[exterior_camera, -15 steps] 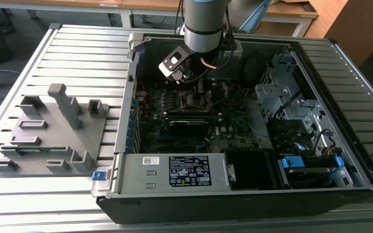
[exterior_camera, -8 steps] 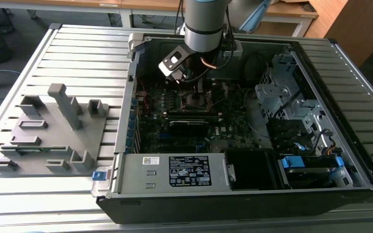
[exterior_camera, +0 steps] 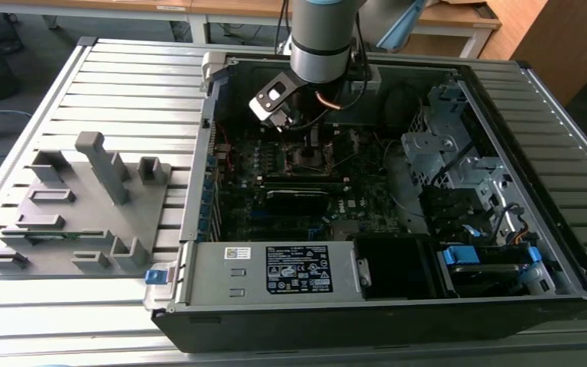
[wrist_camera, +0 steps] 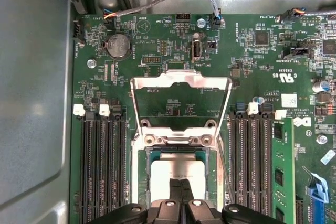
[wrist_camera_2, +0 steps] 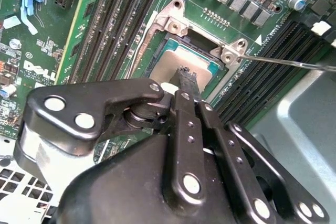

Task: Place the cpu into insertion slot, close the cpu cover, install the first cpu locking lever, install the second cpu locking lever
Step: 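Place the cpu into insertion slot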

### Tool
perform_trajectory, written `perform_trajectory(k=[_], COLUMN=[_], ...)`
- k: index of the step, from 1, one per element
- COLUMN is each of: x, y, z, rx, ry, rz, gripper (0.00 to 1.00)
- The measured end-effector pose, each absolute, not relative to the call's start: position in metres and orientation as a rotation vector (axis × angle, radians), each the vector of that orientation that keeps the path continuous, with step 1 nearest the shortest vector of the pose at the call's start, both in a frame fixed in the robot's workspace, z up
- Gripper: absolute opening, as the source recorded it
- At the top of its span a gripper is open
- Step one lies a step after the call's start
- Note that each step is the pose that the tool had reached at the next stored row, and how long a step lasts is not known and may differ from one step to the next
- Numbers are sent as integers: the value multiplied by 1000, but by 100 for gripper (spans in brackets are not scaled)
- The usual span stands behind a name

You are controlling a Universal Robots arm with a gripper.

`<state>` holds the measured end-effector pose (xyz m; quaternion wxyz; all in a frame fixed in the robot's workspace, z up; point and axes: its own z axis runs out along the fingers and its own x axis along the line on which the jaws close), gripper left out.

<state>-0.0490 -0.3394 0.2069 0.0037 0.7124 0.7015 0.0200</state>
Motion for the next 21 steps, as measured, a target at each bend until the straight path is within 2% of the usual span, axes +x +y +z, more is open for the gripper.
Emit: perform_trajectory(k=[21], x=[-48], y=[-338], z=[204], rx=[2232], ry=[2200], rz=[64], gripper=[11])
